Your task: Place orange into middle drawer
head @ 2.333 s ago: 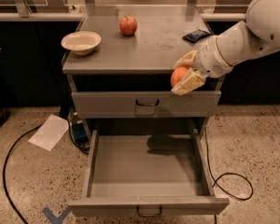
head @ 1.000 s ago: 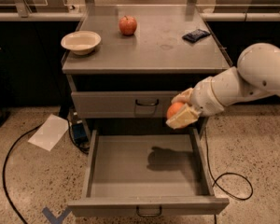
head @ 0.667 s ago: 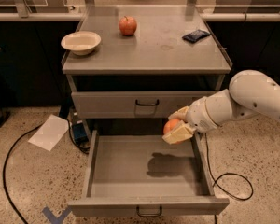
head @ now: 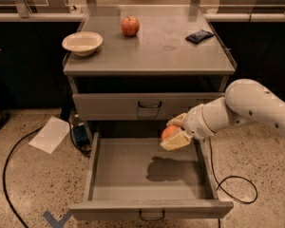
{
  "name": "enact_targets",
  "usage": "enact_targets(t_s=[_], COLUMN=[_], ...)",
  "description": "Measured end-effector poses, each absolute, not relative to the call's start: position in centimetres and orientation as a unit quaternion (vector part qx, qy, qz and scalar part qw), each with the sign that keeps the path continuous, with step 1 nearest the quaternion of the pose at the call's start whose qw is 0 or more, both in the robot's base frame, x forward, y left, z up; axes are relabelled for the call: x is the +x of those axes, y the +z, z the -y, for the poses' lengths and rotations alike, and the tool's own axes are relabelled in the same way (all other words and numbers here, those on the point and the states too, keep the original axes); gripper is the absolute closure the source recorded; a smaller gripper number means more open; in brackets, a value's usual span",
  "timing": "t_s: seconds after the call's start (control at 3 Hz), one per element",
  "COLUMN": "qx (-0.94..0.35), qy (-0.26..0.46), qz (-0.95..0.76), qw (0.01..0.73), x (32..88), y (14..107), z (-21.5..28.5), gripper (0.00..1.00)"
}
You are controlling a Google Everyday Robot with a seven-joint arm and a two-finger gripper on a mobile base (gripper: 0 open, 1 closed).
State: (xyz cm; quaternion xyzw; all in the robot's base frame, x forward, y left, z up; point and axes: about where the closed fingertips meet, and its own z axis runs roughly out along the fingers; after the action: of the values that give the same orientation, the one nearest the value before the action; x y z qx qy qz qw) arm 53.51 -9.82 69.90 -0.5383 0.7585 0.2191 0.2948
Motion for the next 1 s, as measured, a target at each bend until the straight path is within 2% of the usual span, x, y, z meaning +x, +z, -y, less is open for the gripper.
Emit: enact_targets(t_s=[0.67,1.0], qx=[-0.54,-0.51], qy=[0.216,0.214], qz=[-0.744,-0.763], qw=[0.329,0.336], x=[56.0,57.9], y=[62.5,58.2], z=[4.4,4.2], gripper=[1.0,1.0])
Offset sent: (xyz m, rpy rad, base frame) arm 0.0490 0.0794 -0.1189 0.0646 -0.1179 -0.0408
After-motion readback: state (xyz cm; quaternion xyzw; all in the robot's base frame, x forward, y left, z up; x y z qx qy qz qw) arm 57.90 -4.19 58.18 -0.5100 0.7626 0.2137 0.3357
